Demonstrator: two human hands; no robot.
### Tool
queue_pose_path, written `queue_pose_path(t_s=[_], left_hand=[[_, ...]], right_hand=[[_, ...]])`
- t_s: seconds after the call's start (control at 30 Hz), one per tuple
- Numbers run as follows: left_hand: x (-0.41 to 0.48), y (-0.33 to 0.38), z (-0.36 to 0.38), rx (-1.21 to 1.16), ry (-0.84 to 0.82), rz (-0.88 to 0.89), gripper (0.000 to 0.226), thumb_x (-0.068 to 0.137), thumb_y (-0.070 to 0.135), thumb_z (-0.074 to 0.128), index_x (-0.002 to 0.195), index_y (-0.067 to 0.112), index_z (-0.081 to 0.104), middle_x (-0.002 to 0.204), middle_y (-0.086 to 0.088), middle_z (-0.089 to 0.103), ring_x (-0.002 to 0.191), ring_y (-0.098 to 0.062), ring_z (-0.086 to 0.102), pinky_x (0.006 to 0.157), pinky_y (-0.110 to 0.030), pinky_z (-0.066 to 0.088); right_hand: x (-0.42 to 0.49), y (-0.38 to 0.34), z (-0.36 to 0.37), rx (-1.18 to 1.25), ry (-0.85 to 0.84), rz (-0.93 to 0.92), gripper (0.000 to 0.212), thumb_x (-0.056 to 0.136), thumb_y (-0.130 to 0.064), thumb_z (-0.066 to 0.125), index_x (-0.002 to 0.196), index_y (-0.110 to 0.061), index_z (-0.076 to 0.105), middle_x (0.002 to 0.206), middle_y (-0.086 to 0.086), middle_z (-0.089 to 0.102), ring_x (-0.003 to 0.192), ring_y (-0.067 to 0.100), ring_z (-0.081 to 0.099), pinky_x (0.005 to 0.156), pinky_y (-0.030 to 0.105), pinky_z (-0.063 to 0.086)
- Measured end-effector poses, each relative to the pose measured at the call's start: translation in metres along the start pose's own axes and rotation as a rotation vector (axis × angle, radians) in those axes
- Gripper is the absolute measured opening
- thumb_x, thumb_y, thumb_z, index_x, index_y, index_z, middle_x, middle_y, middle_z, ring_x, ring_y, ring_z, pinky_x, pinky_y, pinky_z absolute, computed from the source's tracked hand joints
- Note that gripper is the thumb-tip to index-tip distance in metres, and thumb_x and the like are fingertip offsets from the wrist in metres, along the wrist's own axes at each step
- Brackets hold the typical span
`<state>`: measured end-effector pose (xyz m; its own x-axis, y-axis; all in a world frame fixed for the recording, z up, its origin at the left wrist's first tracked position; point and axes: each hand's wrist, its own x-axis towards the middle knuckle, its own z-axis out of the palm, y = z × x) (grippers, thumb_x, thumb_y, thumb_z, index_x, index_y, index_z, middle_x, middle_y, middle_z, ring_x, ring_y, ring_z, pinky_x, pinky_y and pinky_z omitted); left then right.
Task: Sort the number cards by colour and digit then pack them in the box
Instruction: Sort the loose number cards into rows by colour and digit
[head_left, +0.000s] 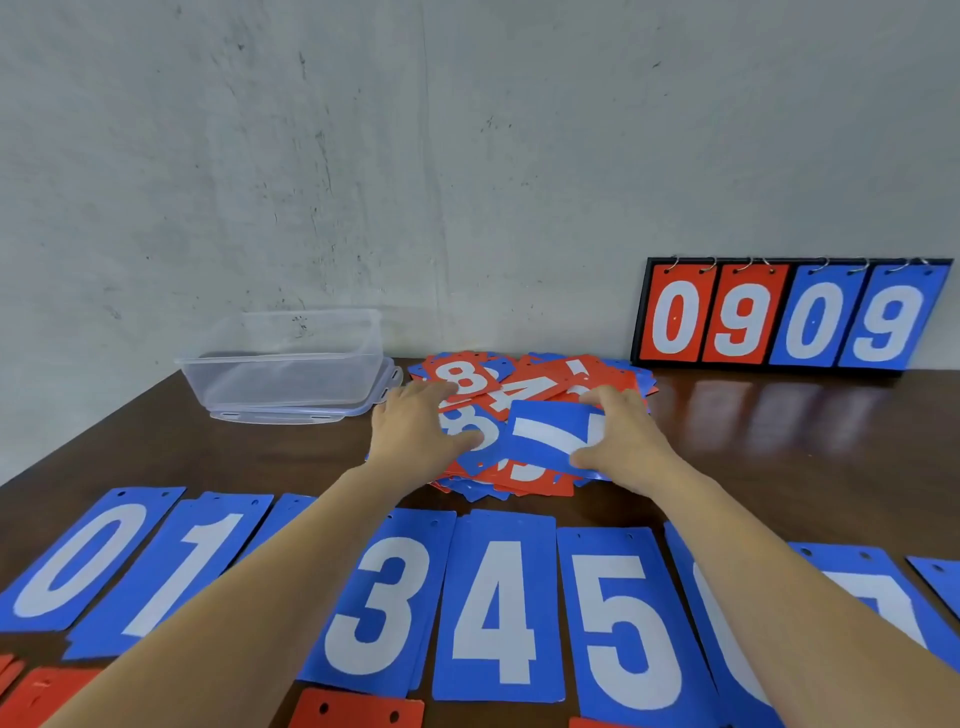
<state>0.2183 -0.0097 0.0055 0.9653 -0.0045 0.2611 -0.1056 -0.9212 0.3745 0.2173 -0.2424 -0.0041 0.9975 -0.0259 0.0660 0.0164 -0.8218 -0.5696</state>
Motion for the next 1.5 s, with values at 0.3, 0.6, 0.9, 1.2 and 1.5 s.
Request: queue_pose_path(t_s=[0.3,0.6,0.9,1.2,1.5], left_hand=[[-0.004,0.025,-0.013,0.013,-0.066,0.249,0.051,0.092,0.04,0.06,0.139,0.026,0.048,0.138,0.003,0.054,0.13,-0.021,0.044,0.111,-0.038,0.027],[-0.03,-0.067,-0.068,-0.668,0.093,-0.336,0.021,0.09,0.015,0.065,0.097,-0.005,0.068,0.096,-0.028,0.069,0.081,-0.034,0.066,0.08,-0.046,0.054],[-0.059,-0.104,-0.077,-0.702,0.095,-0.405,0.008,0.09,0.015,0.066,0.083,0.015,0.071,0.088,-0.018,0.073,0.085,-0.039,0.069,0.084,-0.054,0.055],[-0.061,-0.086,-0.077,-0.772,0.073,-0.382,0.008,0.091,0.016,0.065,0.089,0.01,0.071,0.087,-0.017,0.073,0.085,-0.037,0.07,0.081,-0.047,0.057],[-0.063,-0.067,-0.076,-0.882,0.028,-0.381,0.012,0.091,0.011,0.064,0.08,0.015,0.066,0.081,-0.01,0.069,0.072,-0.026,0.064,0.077,-0.04,0.053]], right_hand=[[-0.012,-0.044,-0.02,0.406,-0.015,-0.232,0.042,0.085,0.013,0.054,0.093,-0.028,0.061,0.097,-0.01,0.061,0.091,0.006,0.06,0.06,0.012,0.05],[-0.002,-0.062,0.033,0.091,-0.018,0.074,0.085,0.079,-0.058,0.068,0.142,-0.009,0.04,0.145,0.009,0.044,0.13,0.027,0.043,0.1,0.037,0.04],[0.002,-0.075,0.059,-0.139,0.027,0.128,0.091,0.081,-0.047,0.072,0.149,-0.013,0.022,0.153,0.009,0.031,0.142,0.031,0.024,0.114,0.045,0.024],[0.001,-0.056,0.028,0.421,-0.001,0.325,0.023,0.073,-0.003,0.071,0.083,-0.006,0.05,0.076,0.014,0.063,0.068,0.025,0.062,0.056,0.032,0.049],[-0.028,-0.051,-0.017,0.617,0.185,0.338,0.014,0.079,-0.008,0.067,0.071,-0.006,0.055,0.083,0.024,0.065,0.055,0.027,0.063,0.05,0.029,0.048]])
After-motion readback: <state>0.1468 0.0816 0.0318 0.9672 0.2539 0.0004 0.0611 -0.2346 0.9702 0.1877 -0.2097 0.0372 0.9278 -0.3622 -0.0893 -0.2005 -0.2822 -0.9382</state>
